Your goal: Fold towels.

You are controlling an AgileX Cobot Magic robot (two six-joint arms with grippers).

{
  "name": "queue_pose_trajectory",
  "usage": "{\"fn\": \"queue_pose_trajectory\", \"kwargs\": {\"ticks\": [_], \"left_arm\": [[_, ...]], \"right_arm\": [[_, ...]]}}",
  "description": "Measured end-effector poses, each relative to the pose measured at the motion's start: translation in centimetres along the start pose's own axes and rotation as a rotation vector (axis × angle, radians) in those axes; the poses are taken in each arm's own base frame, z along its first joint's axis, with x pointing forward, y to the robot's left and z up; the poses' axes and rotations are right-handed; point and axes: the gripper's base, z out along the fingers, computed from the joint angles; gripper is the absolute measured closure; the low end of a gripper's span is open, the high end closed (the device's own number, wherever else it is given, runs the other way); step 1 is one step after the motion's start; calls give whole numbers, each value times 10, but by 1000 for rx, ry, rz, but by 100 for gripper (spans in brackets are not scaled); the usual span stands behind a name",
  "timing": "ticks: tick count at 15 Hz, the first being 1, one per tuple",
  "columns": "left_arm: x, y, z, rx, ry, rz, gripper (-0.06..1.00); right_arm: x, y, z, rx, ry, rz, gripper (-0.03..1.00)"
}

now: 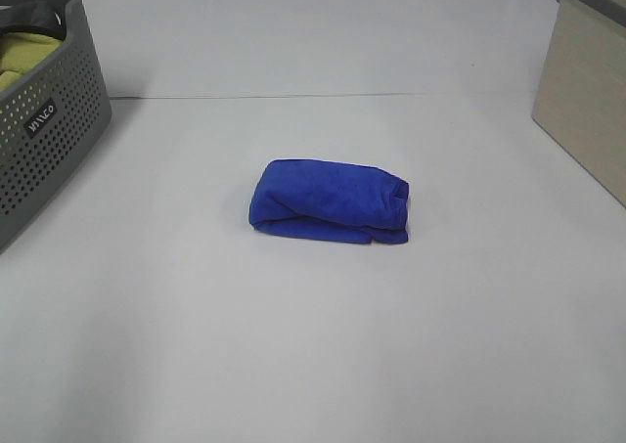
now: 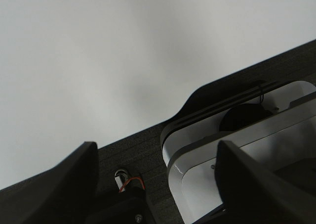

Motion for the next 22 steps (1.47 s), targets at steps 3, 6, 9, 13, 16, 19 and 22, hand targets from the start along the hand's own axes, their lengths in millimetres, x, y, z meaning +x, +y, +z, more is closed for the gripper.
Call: {"fn": "queue_pose_trajectory", "kwargs": {"ticks": [3,6,9,13,16,19,22], "left_arm": [[40,8,-1,65,-184,97,30],[57,10,-14,120,-340,184,30],[62,11,-14,109,-353,290,30],[65,10,-11,115,-329,312,30],[65,10,-11,115,-329,314,30],[65,10,-11,115,-329,314,30],[64,16,-11,64,-335,225,30]], "right_arm": [[36,-3,-14,84,-180,-48,22],[63,-4,-21,123,-377,-73,22],[78,-3,-23,133,-536,-86,22],[79,-3,-22,135,-575,-88,22],[79,-3,-22,135,-577,-88,22],[79,-3,-22,135,-577,-88,22],[79,-3,-22,138,-578,-83,22]]}}
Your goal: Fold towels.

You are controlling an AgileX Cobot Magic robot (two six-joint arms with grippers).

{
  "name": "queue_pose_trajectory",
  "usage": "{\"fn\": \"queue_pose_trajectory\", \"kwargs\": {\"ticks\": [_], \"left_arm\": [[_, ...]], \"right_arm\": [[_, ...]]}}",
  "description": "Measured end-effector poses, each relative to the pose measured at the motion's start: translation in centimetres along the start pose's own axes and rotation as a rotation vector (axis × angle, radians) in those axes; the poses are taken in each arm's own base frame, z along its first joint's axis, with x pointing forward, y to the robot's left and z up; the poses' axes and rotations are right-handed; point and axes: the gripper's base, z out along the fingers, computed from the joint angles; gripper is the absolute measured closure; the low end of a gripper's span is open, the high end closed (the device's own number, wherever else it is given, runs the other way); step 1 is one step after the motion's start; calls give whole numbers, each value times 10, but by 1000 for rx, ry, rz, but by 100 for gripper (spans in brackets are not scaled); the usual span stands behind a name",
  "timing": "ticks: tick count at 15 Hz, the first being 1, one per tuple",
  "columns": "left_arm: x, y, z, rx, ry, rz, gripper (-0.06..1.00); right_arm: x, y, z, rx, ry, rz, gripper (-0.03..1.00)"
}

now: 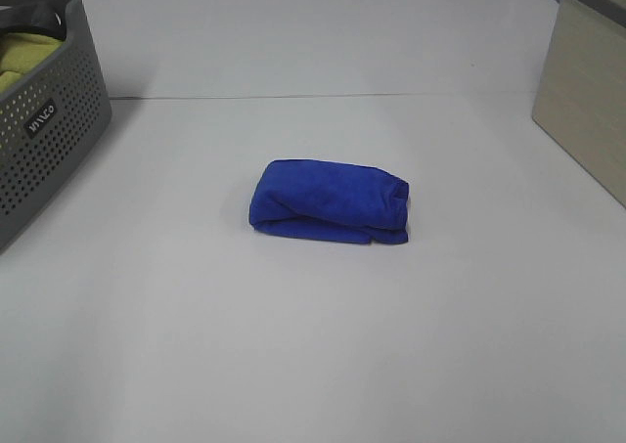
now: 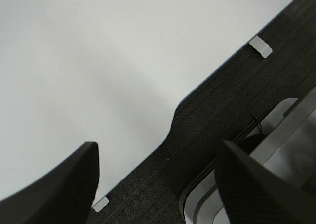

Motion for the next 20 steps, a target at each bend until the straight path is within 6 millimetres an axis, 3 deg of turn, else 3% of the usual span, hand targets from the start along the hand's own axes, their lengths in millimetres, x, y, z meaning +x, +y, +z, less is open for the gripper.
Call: {"fn": "queue_pose_trajectory", "kwargs": {"ticks": [4,8,11,20], "left_arm": [[6,14,-9,-205,-63,-225,30],[30,1,-37,-413,-306,-332,30],[40,-8,-45,-445,-399,-314,30],[41,-9,-45,-446,-403,-313,30]], "right_arm": [[2,-3,-3,123,-22,114,22],[14,2,-18,182,-162,132,22],[17,3,-21,186,-193,129,22],[17,3,-21,186,-194,133,22]]}}
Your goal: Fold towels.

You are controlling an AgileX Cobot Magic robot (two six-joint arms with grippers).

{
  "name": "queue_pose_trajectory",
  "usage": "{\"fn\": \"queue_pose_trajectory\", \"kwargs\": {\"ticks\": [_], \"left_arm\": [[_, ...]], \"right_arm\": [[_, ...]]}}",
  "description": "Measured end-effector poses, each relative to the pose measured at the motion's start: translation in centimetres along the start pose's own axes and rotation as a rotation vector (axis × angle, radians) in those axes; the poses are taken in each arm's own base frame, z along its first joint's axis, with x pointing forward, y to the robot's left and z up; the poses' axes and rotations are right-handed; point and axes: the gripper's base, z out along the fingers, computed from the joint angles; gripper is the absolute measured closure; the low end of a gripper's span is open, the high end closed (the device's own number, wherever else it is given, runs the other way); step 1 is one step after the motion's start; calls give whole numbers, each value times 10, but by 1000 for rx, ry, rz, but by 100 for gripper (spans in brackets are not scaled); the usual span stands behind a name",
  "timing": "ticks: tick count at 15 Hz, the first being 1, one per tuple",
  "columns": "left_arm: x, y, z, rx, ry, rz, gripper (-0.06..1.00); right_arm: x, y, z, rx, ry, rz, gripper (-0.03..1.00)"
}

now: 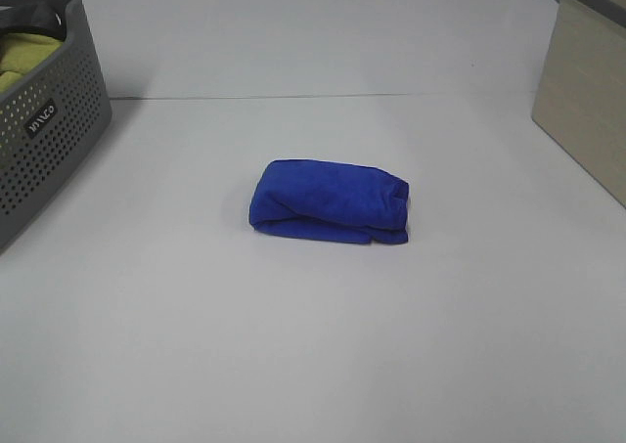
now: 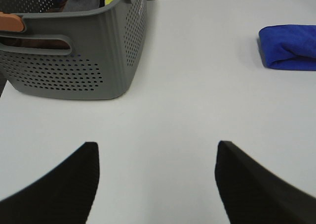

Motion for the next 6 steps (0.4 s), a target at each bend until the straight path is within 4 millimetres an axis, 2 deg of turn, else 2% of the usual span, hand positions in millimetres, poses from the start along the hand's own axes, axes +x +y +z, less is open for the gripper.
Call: {"fn": "queue_pose_trajectory", "kwargs": {"ticks": [6], "left_arm": [[0,0,0,0,0,0,30]], "right_arm": [[1,0,1,0,3,0,22]]}}
